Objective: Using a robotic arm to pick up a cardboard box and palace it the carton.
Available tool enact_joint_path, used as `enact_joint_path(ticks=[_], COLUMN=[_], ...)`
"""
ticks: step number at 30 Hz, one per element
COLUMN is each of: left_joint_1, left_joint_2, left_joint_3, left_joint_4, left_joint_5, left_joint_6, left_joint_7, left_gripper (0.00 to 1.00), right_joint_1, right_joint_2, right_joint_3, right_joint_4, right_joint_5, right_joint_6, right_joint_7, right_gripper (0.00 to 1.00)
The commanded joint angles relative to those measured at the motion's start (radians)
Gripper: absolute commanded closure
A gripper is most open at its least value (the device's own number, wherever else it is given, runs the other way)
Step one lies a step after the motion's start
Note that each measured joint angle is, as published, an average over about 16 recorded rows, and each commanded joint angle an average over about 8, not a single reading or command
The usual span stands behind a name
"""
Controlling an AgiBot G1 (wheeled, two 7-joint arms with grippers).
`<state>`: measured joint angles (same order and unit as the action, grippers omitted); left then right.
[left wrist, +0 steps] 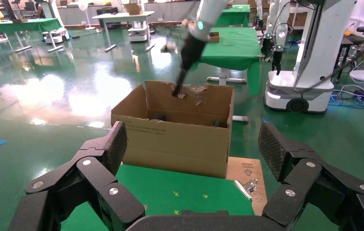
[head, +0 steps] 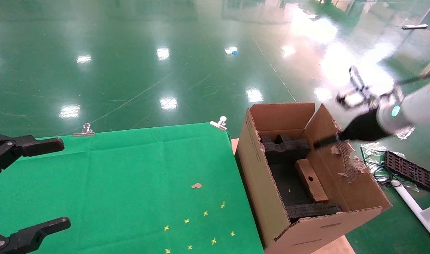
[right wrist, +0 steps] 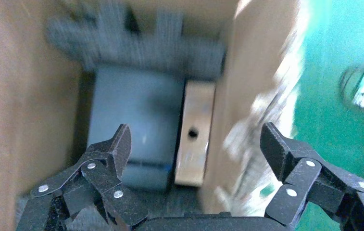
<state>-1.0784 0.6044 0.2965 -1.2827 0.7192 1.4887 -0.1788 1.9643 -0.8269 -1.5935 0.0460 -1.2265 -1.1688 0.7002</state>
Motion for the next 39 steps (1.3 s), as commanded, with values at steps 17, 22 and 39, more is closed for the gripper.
enact_joint_path(ticks=[17, 22, 39], left_joint_1=[0.000, 0.000, -0.001], left_joint_2=[0.000, 0.000, -0.001], left_joint_3=[0.001, 0.001, 0.002], left_joint_4=[0.000, 0.001, 0.001], left_joint_5=[-0.001, -0.001, -0.001], left_joint_6=[-0.001, 0.000, -0.001], left_joint_7=[0.001, 0.001, 0.001], left_gripper=[0.00, 0.00, 0.00], right_joint_1=[0.174, 0.103, -0.198], right_joint_2=[0.126, 0.136, 0.160], right_joint_3=[0.121, 0.206, 0.542], right_joint_4=[0.190, 0.267, 0.562], right_joint_5=[0.129, 0.158, 0.260], right_joint_6=[0.052, 0.028, -0.079], right_joint_7=[-0.294, -0.313, -0.373], right_gripper=[0.00, 0.00, 0.00])
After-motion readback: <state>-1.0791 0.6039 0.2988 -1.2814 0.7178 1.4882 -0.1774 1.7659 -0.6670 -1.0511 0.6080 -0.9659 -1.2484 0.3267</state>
